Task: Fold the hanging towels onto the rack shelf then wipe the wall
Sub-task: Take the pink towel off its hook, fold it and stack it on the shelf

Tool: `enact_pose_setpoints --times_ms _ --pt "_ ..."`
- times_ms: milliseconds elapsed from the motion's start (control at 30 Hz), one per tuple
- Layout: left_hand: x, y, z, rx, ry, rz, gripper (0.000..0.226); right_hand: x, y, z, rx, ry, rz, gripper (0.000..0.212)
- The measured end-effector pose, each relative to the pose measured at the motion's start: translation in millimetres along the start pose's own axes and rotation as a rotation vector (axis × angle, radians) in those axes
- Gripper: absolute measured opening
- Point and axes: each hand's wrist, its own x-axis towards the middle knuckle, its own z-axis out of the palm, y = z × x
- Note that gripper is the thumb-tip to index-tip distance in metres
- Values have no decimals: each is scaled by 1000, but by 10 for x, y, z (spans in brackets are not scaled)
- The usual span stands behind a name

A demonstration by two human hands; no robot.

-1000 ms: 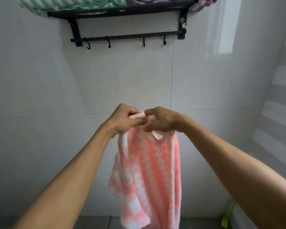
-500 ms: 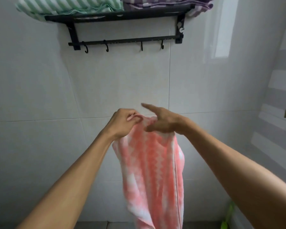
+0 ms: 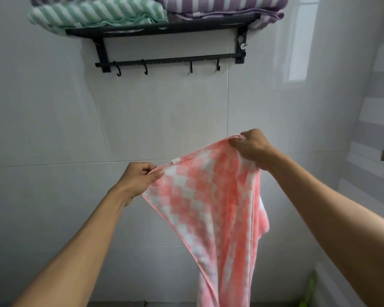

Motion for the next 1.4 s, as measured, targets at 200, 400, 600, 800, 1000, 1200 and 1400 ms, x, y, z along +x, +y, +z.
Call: enact_pose_setpoints --times_ms 200,400,600,800,1000,1200,1400 --pt "32 158 108 -338 344 -241 30 -49 24 65 -13 59 58 35" --pt "126 619 333 -610 190 -223 21 -182 -355 294 188 205 11 23" --pt "62 775 640 -658 181 -190 21 -429 -556 676 356 74 -7 24" --pt "-48 753 638 -694 64 -155 15 -391 -424 719 609 -140 108 15" --pt "-95 681 550 -634 29 -97 19 -482 -430 535 588 -413 26 37" --pt "-137 691 568 -614 6 -94 27 -492 -320 607 71 -183 -403 11" --pt "-157 657 506 -622 100 -118 18 -508 -290 589 30 -127 -446 5"
